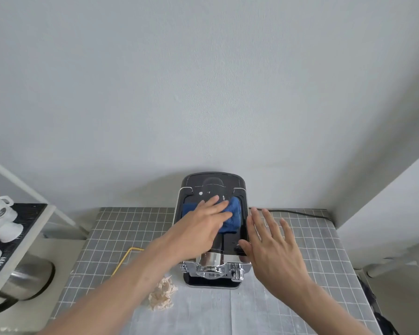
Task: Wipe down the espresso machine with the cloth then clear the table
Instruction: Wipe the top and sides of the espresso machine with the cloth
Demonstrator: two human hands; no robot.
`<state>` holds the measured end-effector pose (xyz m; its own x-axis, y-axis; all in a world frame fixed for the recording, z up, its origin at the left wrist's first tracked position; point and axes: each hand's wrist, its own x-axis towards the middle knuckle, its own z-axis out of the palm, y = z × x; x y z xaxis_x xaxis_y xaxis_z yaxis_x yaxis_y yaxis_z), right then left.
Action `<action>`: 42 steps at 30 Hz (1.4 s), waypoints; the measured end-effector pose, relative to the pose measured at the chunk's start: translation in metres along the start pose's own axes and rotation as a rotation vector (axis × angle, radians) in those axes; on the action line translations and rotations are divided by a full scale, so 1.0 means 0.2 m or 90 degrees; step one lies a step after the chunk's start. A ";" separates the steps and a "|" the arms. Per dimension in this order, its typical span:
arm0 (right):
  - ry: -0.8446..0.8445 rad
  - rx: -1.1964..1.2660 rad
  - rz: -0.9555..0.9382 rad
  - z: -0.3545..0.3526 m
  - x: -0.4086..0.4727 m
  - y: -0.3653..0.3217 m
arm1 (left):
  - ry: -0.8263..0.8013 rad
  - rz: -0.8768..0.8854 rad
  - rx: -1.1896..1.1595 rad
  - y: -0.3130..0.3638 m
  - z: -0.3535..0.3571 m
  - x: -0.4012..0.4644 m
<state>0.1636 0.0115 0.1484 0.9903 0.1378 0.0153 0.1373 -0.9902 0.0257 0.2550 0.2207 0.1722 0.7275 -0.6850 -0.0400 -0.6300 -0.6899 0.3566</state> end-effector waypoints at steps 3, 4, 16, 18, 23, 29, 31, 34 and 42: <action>-0.001 -0.008 0.003 0.00 -0.01 -0.01 | -0.046 0.048 0.035 0.03 0.01 -0.12; 0.001 -0.011 0.006 -0.01 -0.01 -0.01 | -0.057 0.061 0.041 0.03 0.01 -0.13; -0.025 -0.015 0.049 -0.03 0.00 -0.05 | 0.101 0.175 0.102 -0.20 -0.04 0.08; -0.027 -0.012 0.052 -0.03 -0.01 -0.05 | 0.127 0.164 0.108 -0.23 -0.07 0.14; -0.030 -0.006 0.057 -0.04 -0.01 -0.06 | 0.065 0.107 0.111 -0.19 -0.12 0.23; -0.054 -0.023 0.042 -0.05 0.00 -0.05 | 0.098 0.152 0.118 -0.17 -0.02 0.17; -0.057 -0.032 0.033 -0.06 0.00 -0.04 | 0.101 0.163 0.115 -0.15 -0.03 0.13; -0.063 -0.029 0.032 -0.06 0.00 -0.04 | 0.084 0.182 0.095 -0.12 -0.03 0.05; -0.054 -0.015 0.031 -0.07 0.00 -0.05 | 0.035 0.228 0.114 -0.10 -0.02 -0.02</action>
<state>0.1623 0.0212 0.1625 0.9939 0.0867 -0.0676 0.0902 -0.9947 0.0501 0.2659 0.2384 0.1683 0.4636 -0.8793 0.1095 -0.8802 -0.4428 0.1707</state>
